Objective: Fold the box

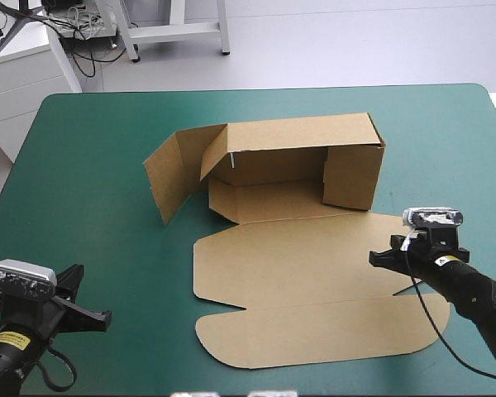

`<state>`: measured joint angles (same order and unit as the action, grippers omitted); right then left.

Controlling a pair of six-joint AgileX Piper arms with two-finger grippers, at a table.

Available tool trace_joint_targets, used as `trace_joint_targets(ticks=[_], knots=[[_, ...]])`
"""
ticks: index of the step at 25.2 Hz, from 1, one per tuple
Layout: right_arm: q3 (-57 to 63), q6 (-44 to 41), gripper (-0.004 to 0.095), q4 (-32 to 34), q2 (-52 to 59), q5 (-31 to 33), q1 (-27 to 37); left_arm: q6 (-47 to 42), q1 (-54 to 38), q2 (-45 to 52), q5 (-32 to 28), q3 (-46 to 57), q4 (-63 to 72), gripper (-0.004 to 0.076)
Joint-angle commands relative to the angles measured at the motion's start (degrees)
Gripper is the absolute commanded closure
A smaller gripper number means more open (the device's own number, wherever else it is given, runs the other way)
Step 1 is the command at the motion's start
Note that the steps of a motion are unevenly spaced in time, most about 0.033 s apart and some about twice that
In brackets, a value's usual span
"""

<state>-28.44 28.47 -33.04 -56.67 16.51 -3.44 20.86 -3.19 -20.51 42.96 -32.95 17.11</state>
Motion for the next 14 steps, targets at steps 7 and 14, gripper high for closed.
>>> trace_joint_targets(ticks=[7, 14], knots=[[-4.5, -3.7, 0.0908, 6.6, 12.3, 7.1, 3.6, -1.3, 0.3, 2.4, -11.3, 3.0, 0.9, 0.0734], [-0.8, -5.7, 0.0908, 8.2, 23.7, 8.5, 3.6, -1.3, 0.3, 7.2, -11.0, 7.1, 1.1, 0.0734]])
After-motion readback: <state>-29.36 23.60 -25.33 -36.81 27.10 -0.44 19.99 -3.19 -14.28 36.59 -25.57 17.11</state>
